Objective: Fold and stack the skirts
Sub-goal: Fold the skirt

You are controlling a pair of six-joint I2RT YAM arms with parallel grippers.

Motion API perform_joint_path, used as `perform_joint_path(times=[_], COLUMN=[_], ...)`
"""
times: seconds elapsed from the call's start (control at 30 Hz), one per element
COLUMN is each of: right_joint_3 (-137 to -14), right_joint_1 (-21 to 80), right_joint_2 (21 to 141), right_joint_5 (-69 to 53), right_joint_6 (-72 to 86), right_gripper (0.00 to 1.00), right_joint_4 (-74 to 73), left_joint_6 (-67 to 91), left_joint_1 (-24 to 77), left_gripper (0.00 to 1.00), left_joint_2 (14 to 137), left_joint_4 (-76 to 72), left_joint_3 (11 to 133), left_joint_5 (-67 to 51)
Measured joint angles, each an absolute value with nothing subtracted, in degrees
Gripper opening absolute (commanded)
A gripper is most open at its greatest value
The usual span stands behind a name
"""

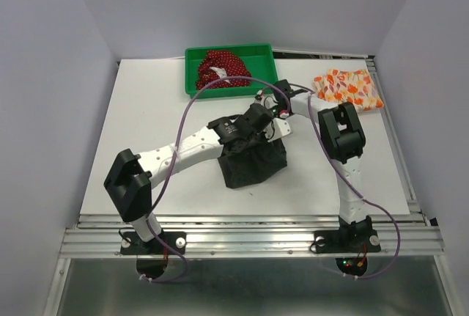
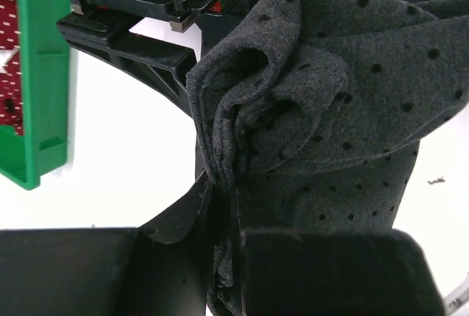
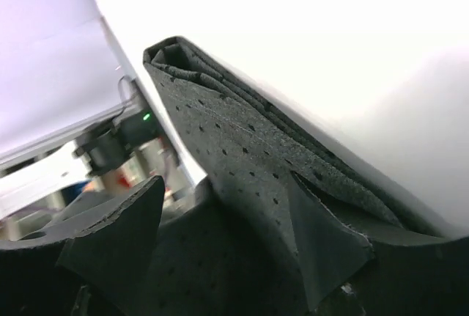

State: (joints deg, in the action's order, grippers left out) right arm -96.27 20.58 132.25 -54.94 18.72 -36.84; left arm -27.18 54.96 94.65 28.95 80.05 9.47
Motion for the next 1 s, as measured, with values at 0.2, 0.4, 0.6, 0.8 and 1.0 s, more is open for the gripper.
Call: perform_joint_path(times=[0.2, 0.4, 0.6, 0.8, 1.0], right_joint_3=[-95.7, -81.5, -68.5, -57.5, -54.8], right_joint_1=[20.6, 18.7, 11.2, 3.7, 4.5], right_joint_2=[128.5, 113.7, 110.3, 106.3, 107.5], right_joint_5=[-49.6, -46.2, -48.2, -50.7, -51.9], right_joint_6=[17.2, 16.4, 20.7, 26.9, 23.6], right_gripper=[0.80, 0.82, 0.80, 0.68, 0.57], right_joint_4=[-36.8, -37.1, -35.8, -29.0, -26.3], left_joint_6=[-27.4, -27.2, -24.3, -20.9, -19.6], left_joint_1=[58.2, 67.5, 71.2, 72.4, 72.4], left_gripper=[0.00, 0.00, 0.00, 0.00, 0.00], left_joint_2=[87.7, 84.1, 88.8, 90.9, 90.9], left_joint_4=[26.1, 24.0, 22.5, 21.4, 20.8], left_joint_3=[76.1, 69.4, 67.4, 65.5, 65.5], left_joint_5=[12.8, 13.1, 14.3, 14.5, 15.0])
